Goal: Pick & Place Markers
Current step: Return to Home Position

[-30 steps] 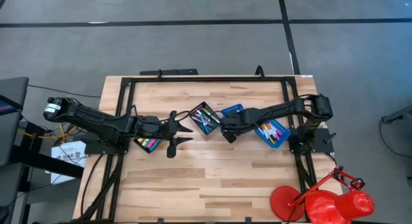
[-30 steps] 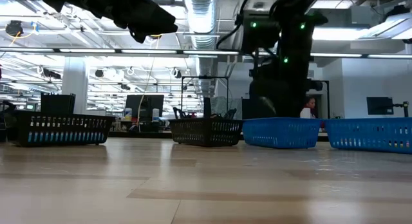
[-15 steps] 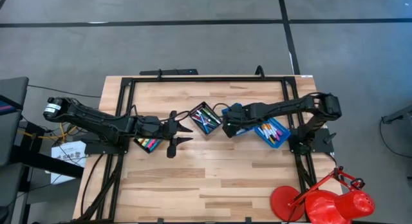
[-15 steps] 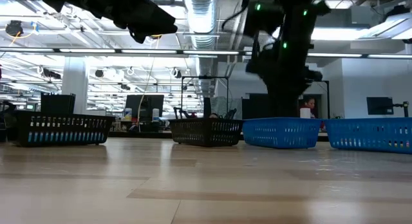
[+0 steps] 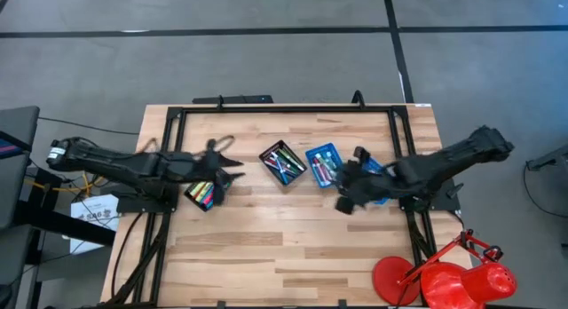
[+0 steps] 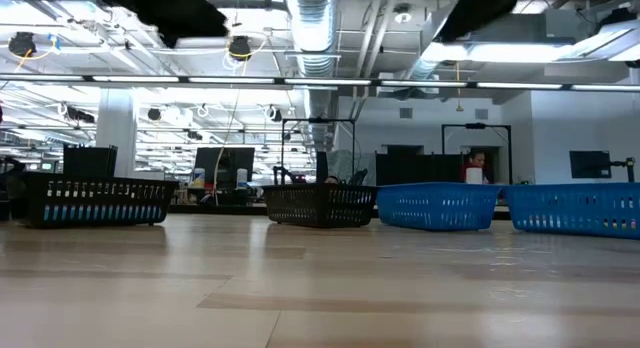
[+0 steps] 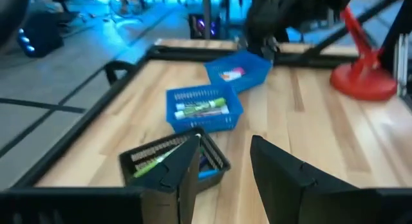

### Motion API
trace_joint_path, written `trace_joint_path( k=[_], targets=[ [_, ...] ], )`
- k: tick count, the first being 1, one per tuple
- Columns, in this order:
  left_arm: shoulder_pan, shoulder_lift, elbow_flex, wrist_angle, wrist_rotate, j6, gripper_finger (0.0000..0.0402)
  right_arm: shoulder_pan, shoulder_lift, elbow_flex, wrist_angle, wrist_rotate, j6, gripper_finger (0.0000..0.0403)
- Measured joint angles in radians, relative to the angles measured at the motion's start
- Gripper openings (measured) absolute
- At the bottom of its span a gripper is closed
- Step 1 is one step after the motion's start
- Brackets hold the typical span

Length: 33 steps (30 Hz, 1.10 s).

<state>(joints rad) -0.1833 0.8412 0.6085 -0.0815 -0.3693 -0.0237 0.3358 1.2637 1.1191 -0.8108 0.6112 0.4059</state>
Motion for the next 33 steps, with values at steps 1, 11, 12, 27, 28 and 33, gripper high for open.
trace_joint_path(
  k=[1,11,12,27,28,33],
  targets=[
    [0.0,-0.047,0.0,-0.036,-0.006,-0.007,0.0136,0.023,-0.029,0.0,-0.003,0.015,-0.076,0.0133],
    [0.0,-0.486,-0.124,-0.168,-0.067,-0.035,0.0136,0.12,-0.245,-0.166,0.066,0.091,0.169,0.0129],
    [0.0,-0.533,-0.156,-0.167,-0.072,-0.035,0.0136,0.12,-0.273,-0.199,0.09,0.091,0.177,0.013],
    [0.001,-0.834,-0.283,-0.136,-0.091,-0.012,0.0136,-0.05,-0.718,-0.796,0.878,-0.326,-0.228,0.0129],
    [0.002,-0.835,-0.292,-0.139,-0.089,-0.023,0.0136,-0.069,-0.739,-0.813,0.873,-0.34,-0.228,0.0128],
    [0.002,-0.836,-0.366,-0.116,-0.086,-0.101,0.0136,-0.163,-0.84,-0.87,0.879,-0.441,-0.268,0.0128]
  ],
)
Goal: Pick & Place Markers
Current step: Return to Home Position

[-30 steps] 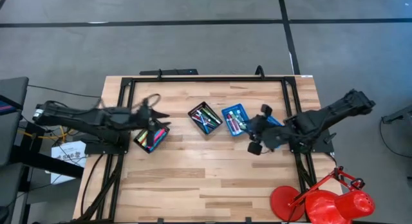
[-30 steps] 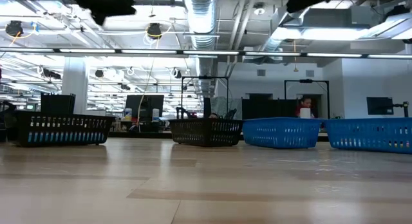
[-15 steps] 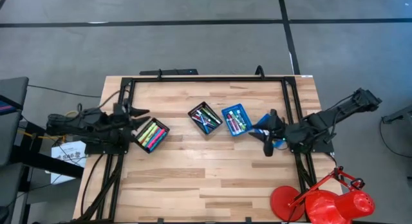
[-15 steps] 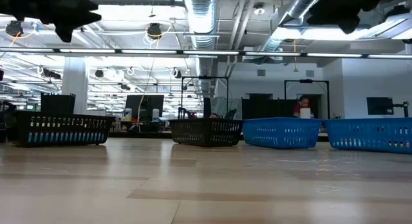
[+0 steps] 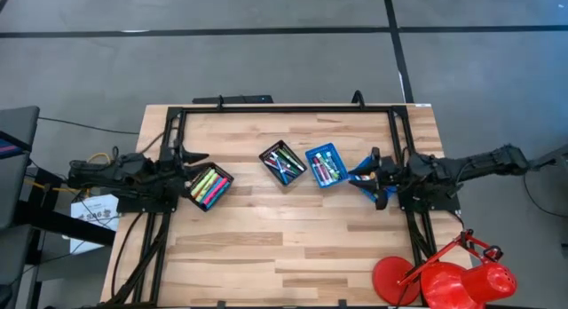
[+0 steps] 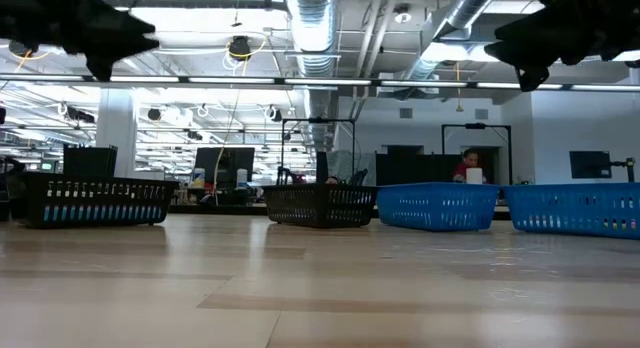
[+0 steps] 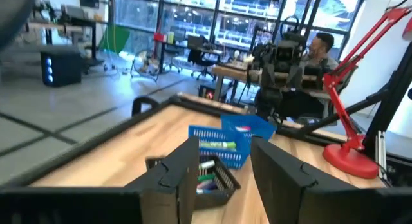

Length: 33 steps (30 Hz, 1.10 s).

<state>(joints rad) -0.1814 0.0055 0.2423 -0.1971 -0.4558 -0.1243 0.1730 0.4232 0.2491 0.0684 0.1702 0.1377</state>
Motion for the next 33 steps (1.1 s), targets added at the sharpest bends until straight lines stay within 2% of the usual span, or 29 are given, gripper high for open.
trace_joint_path(
  k=[4,13,16,20,24,30,33],
  targets=[
    [0.0,-0.002,-0.058,0.069,0.0,-0.012,0.0136,-0.066,-0.107,-0.046,0.002,-0.065,-0.035,0.0129],
    [0.0,-0.005,-0.086,0.092,-0.031,-0.029,0.0136,-0.215,-0.422,-0.181,-0.017,-0.222,-0.085,0.0129],
    [0.0,-0.005,-0.138,0.139,-0.03,-0.052,0.0136,-0.264,-0.42,-0.216,-0.014,-0.224,-0.069,0.0129],
    [0.0,-0.005,-0.228,0.303,-0.03,-0.061,0.0136,-0.333,-0.413,-0.241,0.015,-0.223,-0.04,0.0128],
    [0.0,-0.004,-0.237,0.324,-0.03,-0.06,0.0136,-0.366,-0.418,-0.241,-0.021,-0.224,0.003,0.0128],
    [0.0,0.01,-0.237,0.323,-0.03,-0.033,0.0136,-0.366,-0.417,-0.242,-0.049,-0.223,-0.03,0.0129],
    [0.0,0.03,-0.237,0.322,-0.03,-0.04,0.0136,-0.365,-0.417,-0.242,-0.047,-0.223,0.012,0.0128]
  ],
)
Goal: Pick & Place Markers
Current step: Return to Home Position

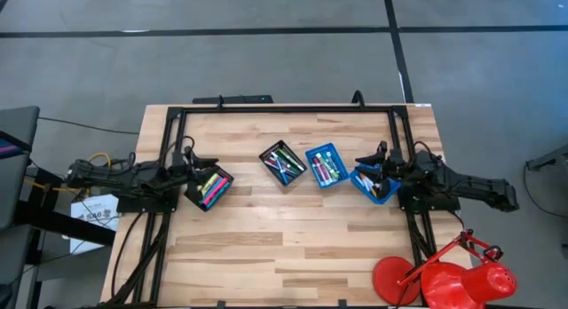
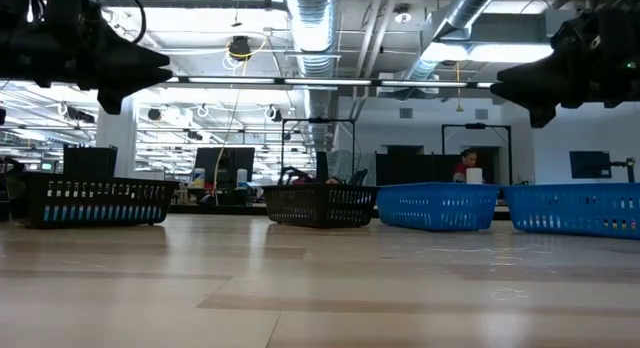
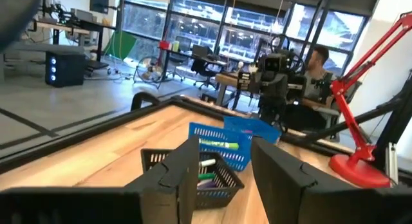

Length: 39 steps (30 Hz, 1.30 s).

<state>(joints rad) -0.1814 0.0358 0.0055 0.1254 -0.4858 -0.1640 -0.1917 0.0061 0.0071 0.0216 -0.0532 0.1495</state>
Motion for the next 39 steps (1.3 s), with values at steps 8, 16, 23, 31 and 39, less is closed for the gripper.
trace_joint_path(
  k=[8,16,23,31,39],
  targets=[
    [0.0,0.058,0.0,0.005,0.0,0.004,0.0136,0.0,0.0,-0.001,0.001,0.0,0.034,0.013],
    [0.0,0.111,0.0,0.01,0.0,0.005,0.0136,0.0,0.0,-0.001,0.0,0.0,0.035,0.0129],
    [0.0,0.144,0.0,0.011,0.0,0.005,0.0136,0.0,0.0,-0.002,0.001,0.001,0.035,0.0128],
    [0.0,0.172,0.0,0.014,0.0,0.005,0.0136,0.0,0.0,-0.002,0.0,0.001,0.035,0.0129],
    [0.0,0.176,0.0,0.015,0.0,0.005,0.0136,0.0,0.0,-0.003,0.0,0.001,0.035,0.0128]
  ],
)
